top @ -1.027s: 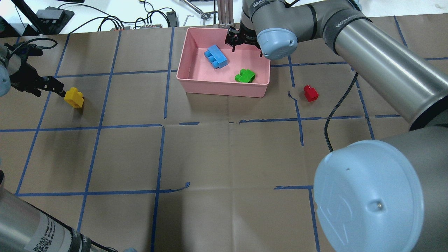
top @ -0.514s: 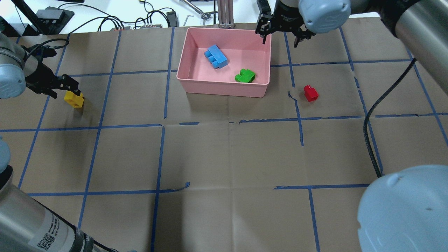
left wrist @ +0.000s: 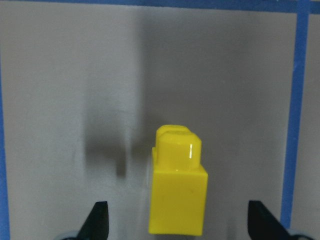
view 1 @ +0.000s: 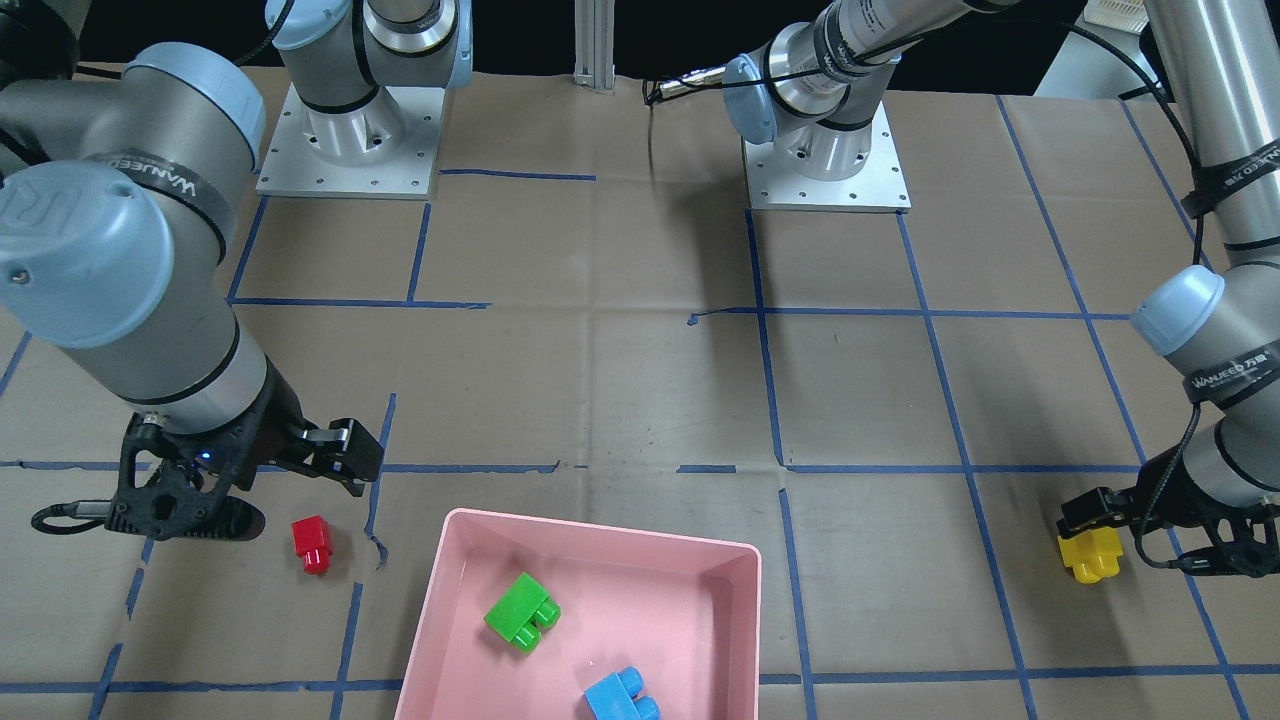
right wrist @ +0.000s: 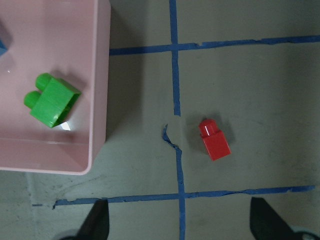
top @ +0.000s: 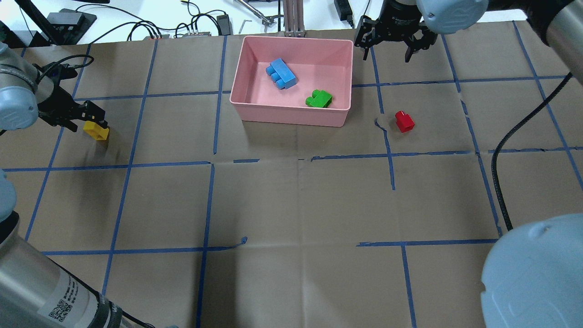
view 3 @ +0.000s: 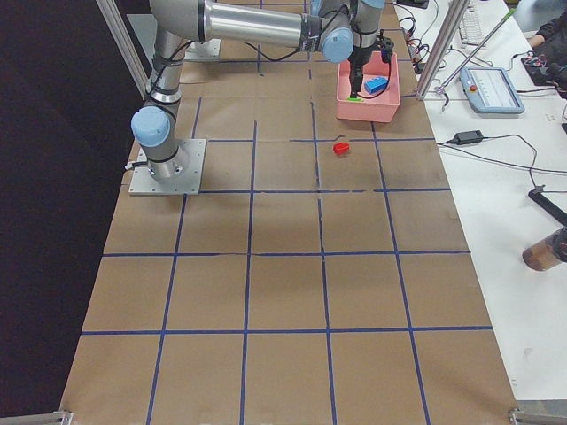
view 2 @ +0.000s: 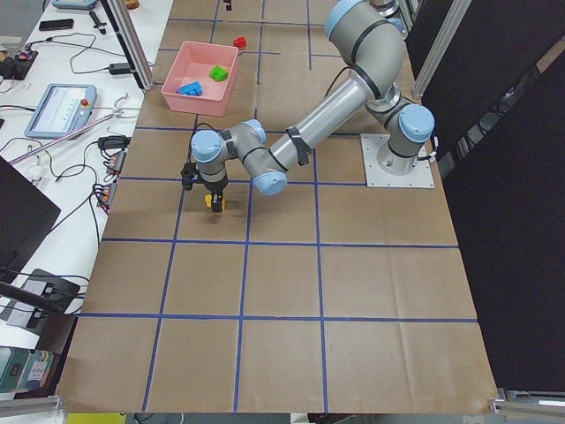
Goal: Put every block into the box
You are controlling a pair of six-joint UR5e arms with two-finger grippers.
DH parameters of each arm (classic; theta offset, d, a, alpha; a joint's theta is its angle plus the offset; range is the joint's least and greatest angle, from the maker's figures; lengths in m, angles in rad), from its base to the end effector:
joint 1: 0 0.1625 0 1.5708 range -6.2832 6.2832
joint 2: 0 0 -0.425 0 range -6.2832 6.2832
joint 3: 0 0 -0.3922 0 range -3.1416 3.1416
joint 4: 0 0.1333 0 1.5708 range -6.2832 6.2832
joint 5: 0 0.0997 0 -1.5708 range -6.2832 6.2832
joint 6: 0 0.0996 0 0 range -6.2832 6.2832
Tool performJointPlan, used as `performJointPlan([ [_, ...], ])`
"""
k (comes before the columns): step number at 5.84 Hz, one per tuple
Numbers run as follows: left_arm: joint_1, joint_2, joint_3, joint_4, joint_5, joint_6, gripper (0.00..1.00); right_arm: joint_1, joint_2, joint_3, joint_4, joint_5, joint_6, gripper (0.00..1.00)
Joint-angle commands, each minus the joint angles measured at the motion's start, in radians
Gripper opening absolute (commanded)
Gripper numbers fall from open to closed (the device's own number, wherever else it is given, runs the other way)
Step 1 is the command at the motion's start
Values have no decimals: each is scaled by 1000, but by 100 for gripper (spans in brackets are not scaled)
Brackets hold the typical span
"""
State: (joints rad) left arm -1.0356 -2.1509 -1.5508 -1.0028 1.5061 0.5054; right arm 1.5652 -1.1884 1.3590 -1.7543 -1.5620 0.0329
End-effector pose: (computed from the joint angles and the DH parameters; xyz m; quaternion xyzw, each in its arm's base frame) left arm 0.2193 -0.6439 0.2110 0.0148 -0.9994 0.0195 0.0261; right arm 0.1306 -0.6468 0.3919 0.0192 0.9998 -0.0064 0.0045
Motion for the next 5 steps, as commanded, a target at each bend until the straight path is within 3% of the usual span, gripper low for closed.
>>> performJointPlan([
  [1,0,-4,0,12,2,-1,33,-52,-33,137,-57,2,-170,99],
  [2,-1,-1,-2,13,2,-4,5,-53,-24,205,-191,2,-262,99],
  [3,-9,23,3,13,-7,-17,0,-53,-14,263,-314,3,-289,99],
  [5,-122,121,37,3,-91,-274,0,-51,68,310,-480,5,-381,99],
])
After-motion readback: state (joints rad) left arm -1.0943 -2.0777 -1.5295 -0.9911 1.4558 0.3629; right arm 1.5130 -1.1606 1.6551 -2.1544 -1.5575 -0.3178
